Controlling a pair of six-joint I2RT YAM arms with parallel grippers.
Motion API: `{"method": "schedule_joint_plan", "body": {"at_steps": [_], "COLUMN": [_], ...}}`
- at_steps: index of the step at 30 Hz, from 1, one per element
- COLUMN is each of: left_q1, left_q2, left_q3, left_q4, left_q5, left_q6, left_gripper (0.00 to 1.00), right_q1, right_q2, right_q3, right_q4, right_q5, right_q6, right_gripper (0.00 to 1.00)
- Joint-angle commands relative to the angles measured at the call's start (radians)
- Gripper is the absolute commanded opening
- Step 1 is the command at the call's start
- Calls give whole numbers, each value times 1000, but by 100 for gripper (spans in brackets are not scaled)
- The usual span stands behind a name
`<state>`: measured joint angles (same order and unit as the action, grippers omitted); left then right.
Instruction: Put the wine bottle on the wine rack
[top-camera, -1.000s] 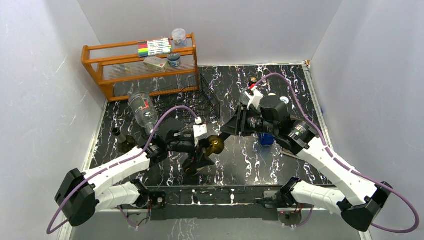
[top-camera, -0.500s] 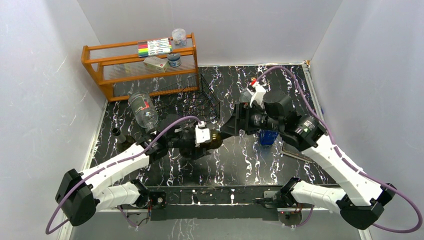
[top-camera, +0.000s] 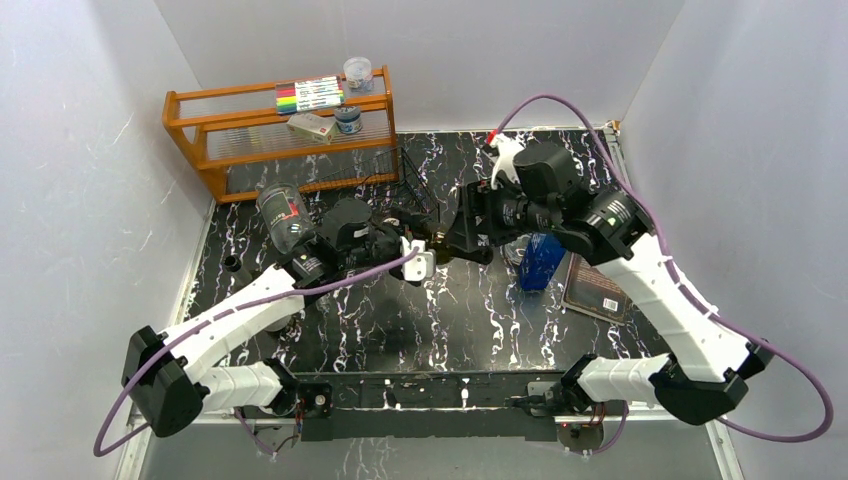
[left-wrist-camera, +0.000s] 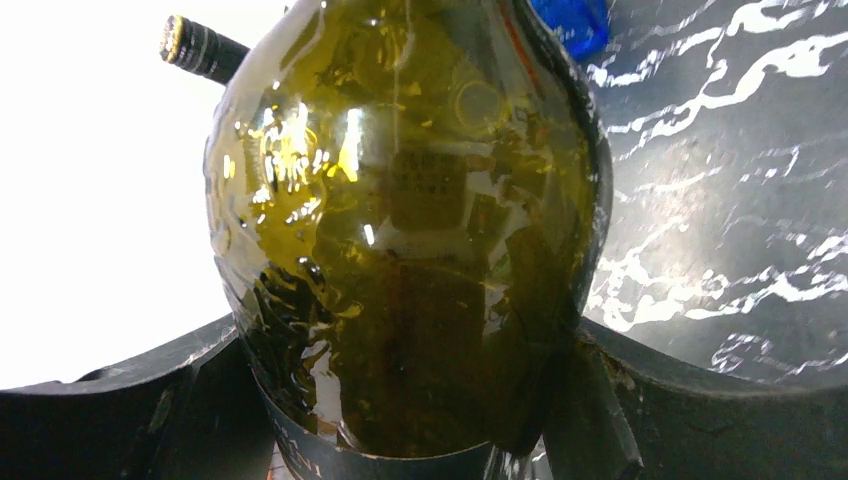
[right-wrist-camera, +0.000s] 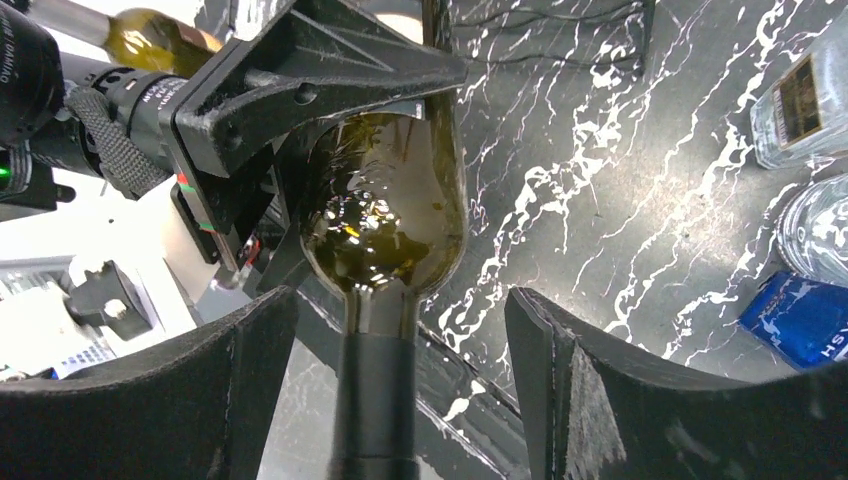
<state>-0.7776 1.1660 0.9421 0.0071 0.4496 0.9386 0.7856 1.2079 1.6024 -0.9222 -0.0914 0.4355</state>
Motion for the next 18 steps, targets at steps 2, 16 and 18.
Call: {"method": "schedule_joint_plan", "body": {"at_steps": [2, 16, 18], "left_q1": [-11, -15, -18], "left_q2": [-1, -11, -13], "left_q3": [79, 75, 74], "left_q4": [22, 21, 22], "left_q5": [-83, -118, -136], "left_q6": [228, 312, 329], "left_gripper": [22, 24, 24], "right_q1": [1, 1, 2], "right_q2": [76, 244, 255], "right_q3": [82, -6, -3], "right_q4": [-125, -106, -106], "right_q5": [-59, -213, -210], "right_q6": [-63, -178, -179], "right_gripper": [84, 69, 69]}}
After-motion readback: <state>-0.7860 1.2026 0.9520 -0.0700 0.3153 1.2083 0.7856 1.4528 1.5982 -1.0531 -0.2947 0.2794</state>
